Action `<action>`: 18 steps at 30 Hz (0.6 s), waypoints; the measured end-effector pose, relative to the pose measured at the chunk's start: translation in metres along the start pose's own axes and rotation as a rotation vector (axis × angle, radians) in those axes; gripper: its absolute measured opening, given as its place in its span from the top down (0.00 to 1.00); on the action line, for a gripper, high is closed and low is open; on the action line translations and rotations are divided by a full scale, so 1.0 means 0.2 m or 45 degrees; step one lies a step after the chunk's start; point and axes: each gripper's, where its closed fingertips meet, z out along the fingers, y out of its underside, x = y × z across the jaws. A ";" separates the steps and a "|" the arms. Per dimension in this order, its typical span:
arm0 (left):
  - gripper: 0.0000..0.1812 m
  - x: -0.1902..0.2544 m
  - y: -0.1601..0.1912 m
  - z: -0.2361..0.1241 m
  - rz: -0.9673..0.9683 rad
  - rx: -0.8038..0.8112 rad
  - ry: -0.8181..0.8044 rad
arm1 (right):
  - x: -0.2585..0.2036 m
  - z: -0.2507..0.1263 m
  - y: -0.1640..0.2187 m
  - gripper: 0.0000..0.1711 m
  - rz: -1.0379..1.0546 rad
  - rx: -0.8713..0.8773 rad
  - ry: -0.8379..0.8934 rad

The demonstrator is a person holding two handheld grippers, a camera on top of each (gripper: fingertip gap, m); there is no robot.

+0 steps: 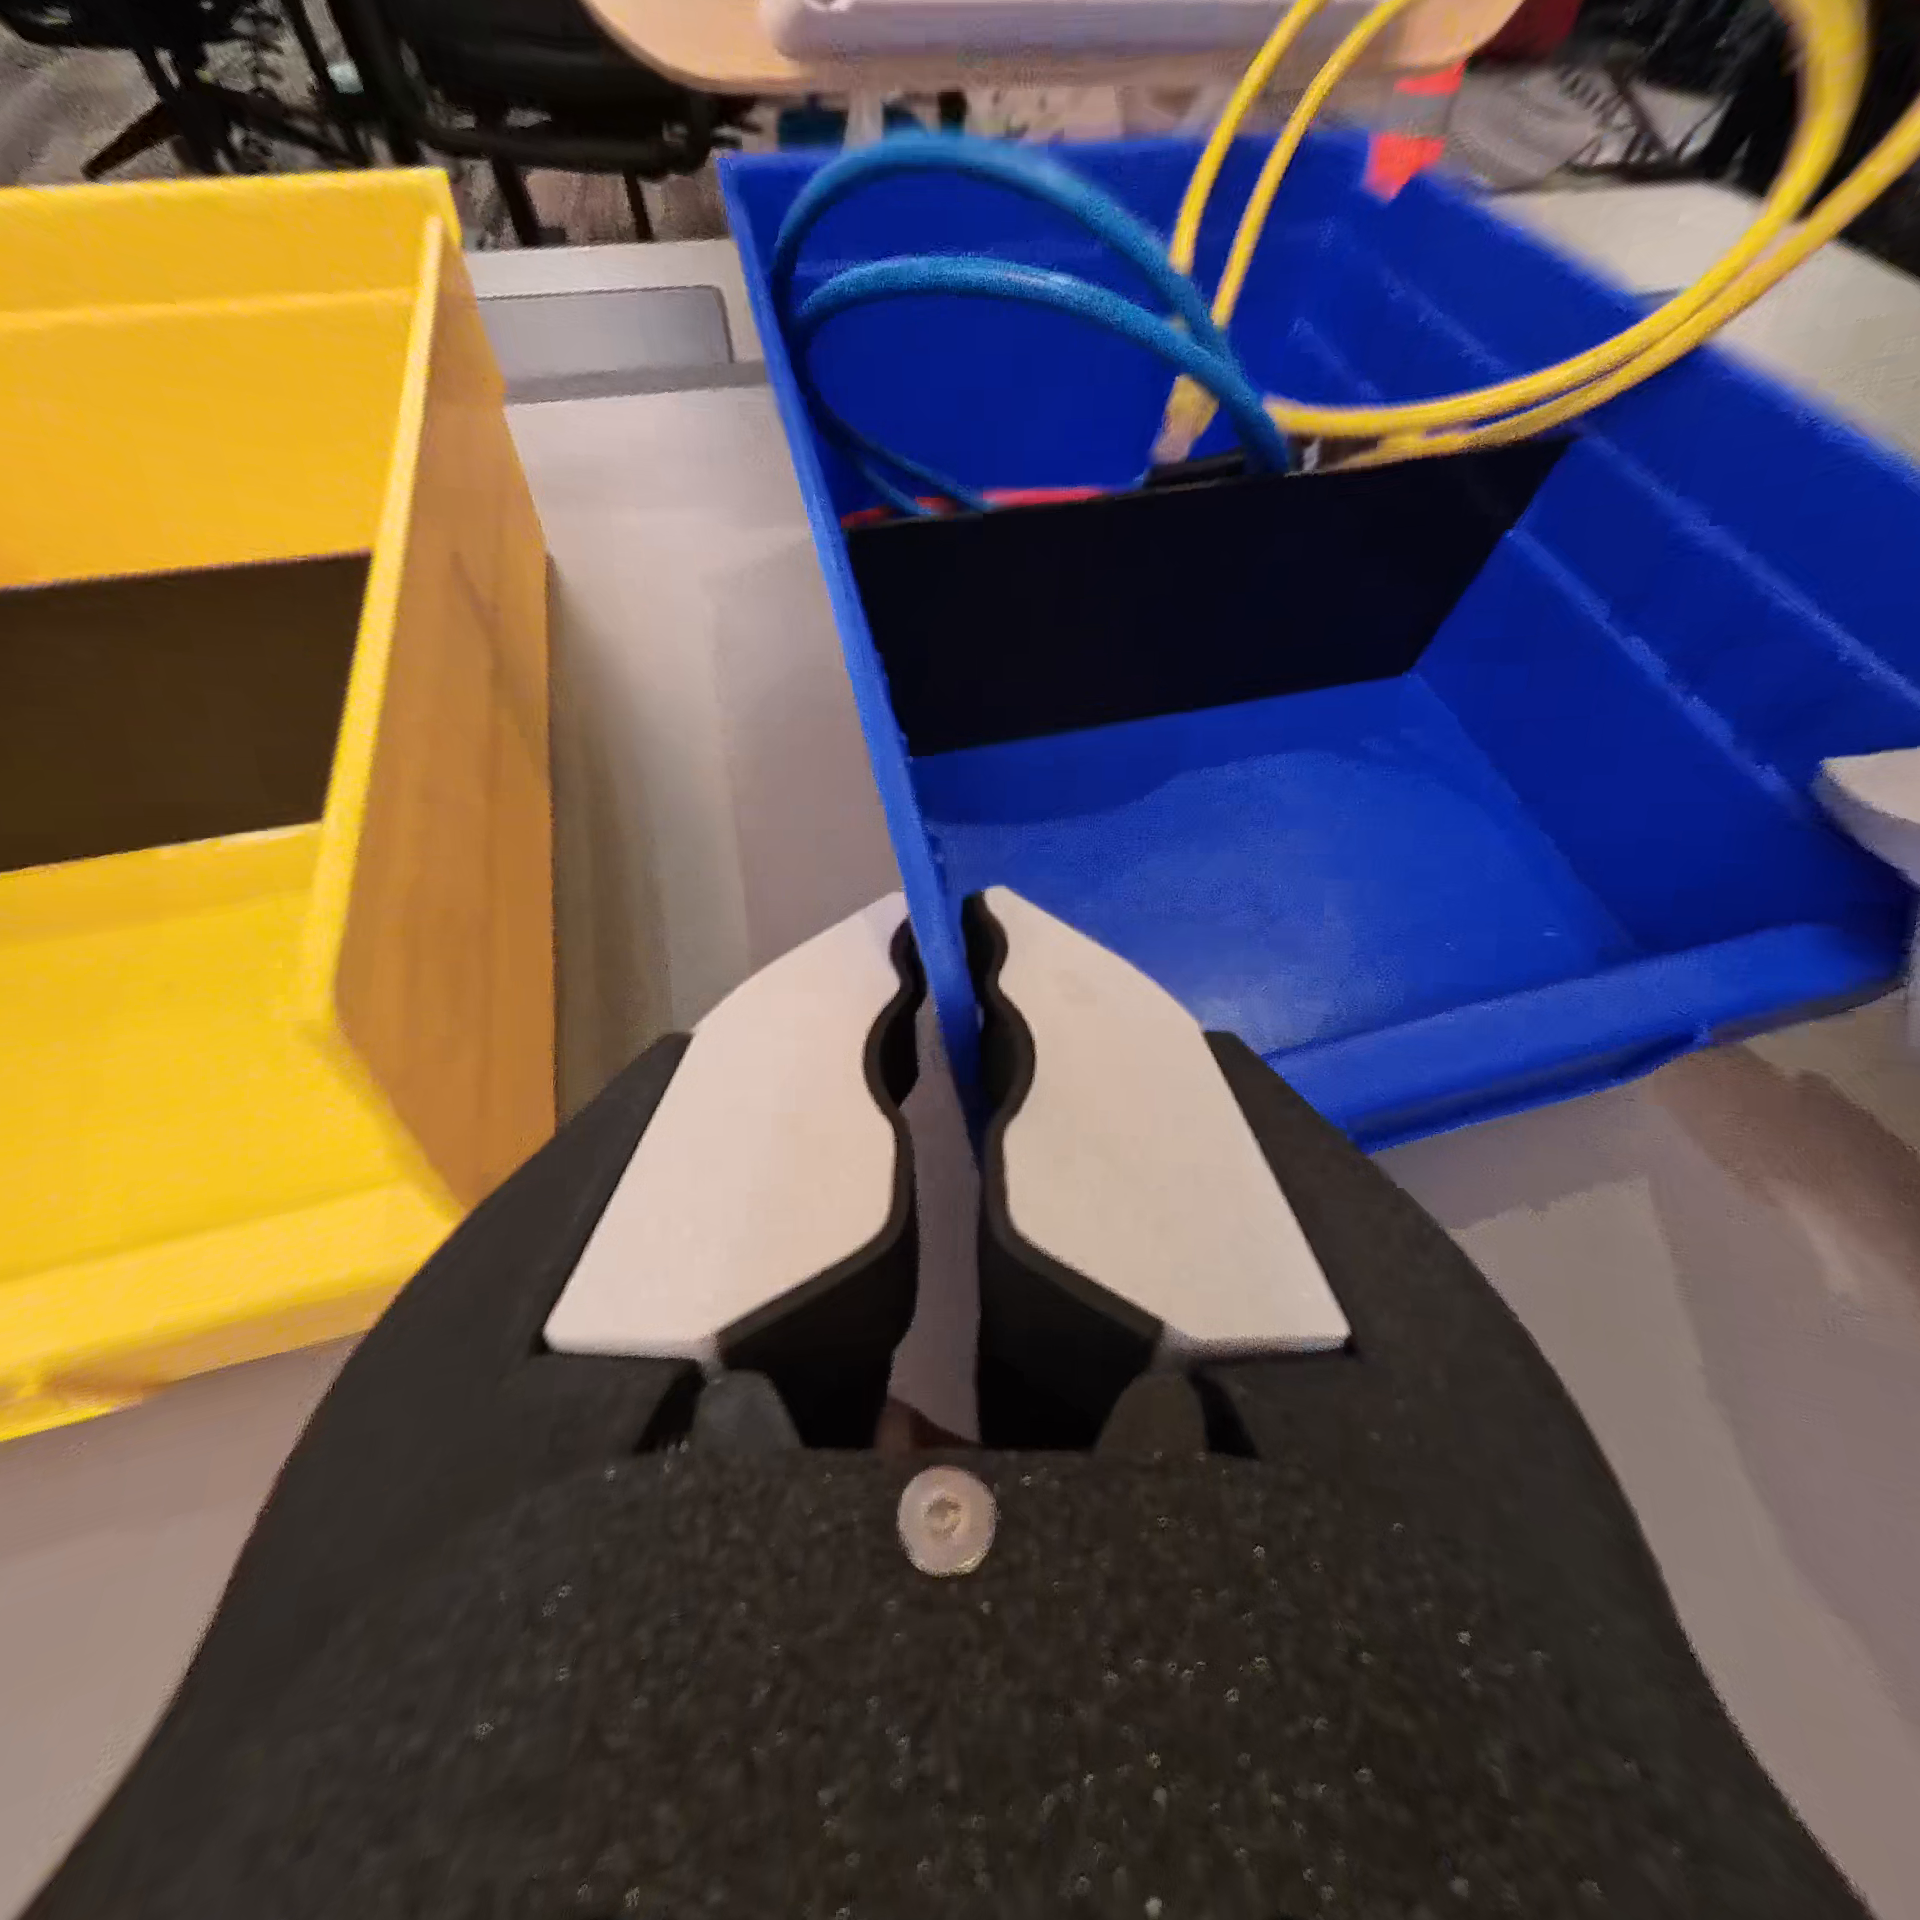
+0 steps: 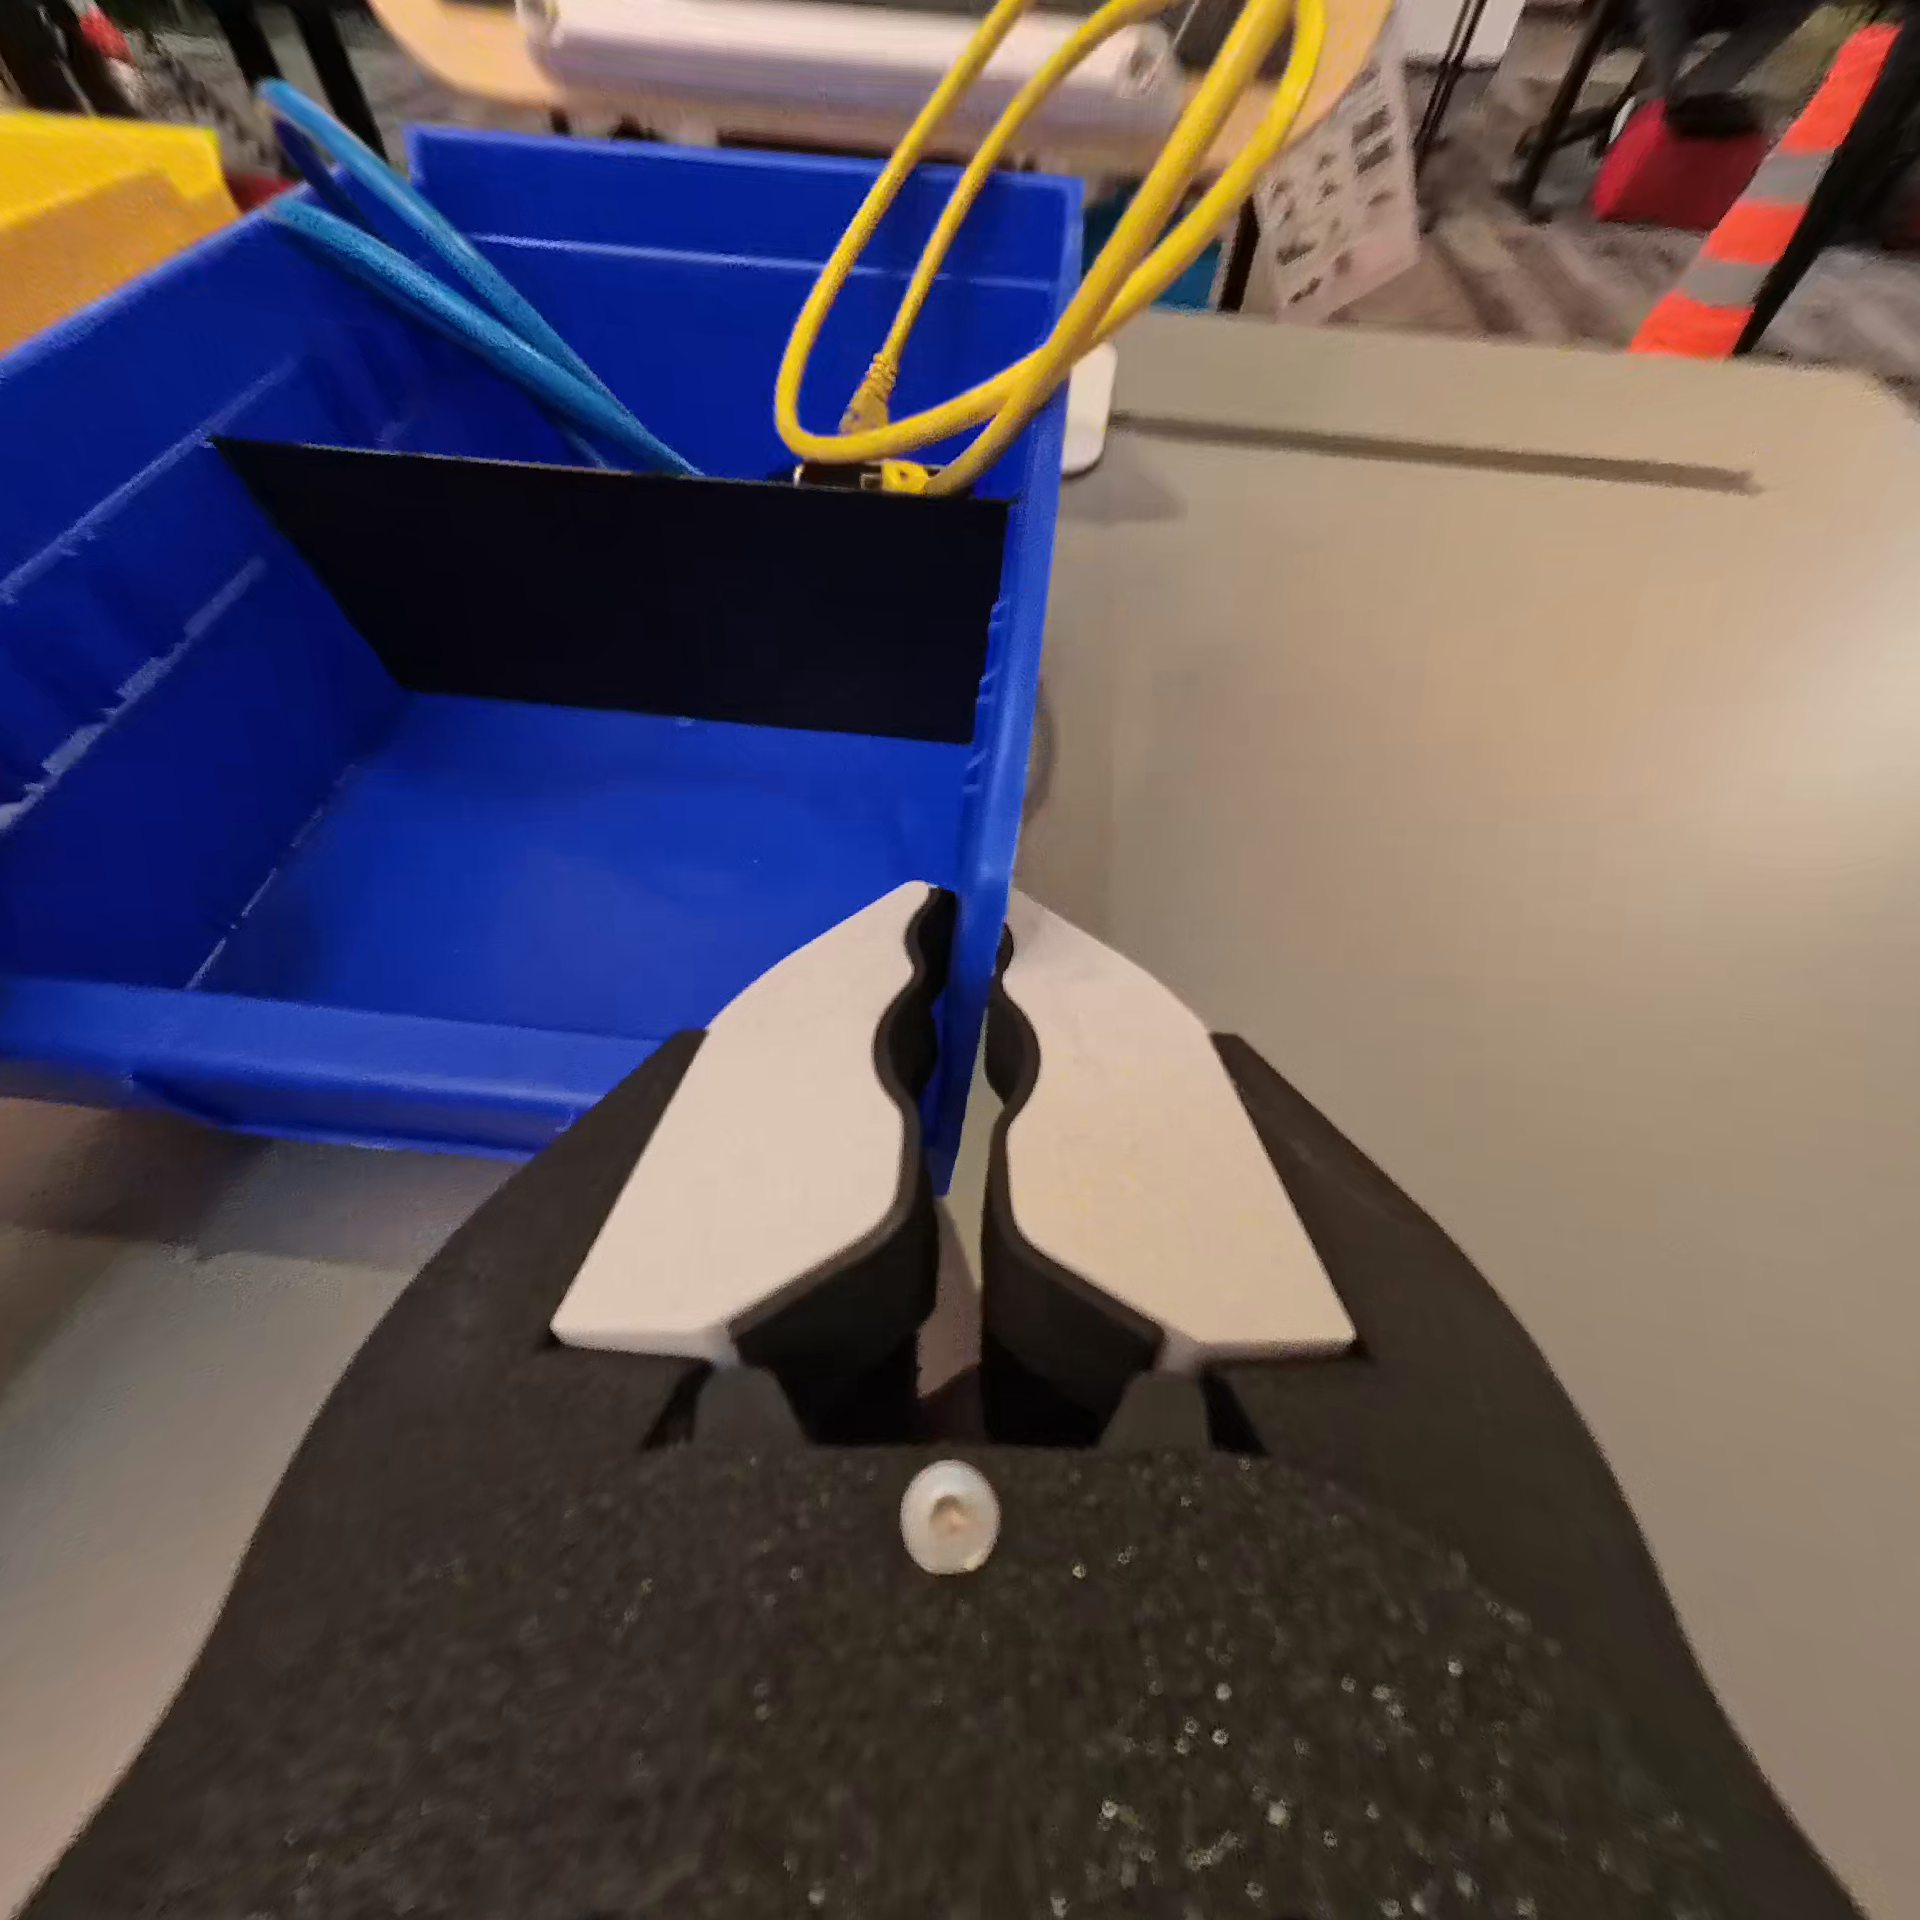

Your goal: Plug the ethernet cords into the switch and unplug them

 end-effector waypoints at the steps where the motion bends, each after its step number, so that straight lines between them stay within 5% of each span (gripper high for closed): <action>1: 0.96 -0.02 0.00 -0.01 0.002 0.006 -0.006 | -0.02 0.02 0.01 0.97 0.014 -0.025 -0.012; 6: 0.87 -0.02 -0.03 -0.07 0.112 0.069 0.050 | -0.06 0.05 0.00 0.95 0.017 -0.036 -0.137; 10: 0.79 -0.01 -0.19 -0.35 -0.101 0.264 0.227 | -0.05 -0.08 0.01 0.85 -0.057 0.013 -0.305; 13: 0.79 -0.35 -0.17 -0.56 -0.223 0.318 0.069 | -0.06 -0.20 -0.06 0.85 -0.044 0.114 -0.471; 18: 0.66 -1.13 0.11 -0.67 -0.173 0.048 -0.337 | -0.20 -0.25 -0.10 0.85 -0.134 0.173 -0.603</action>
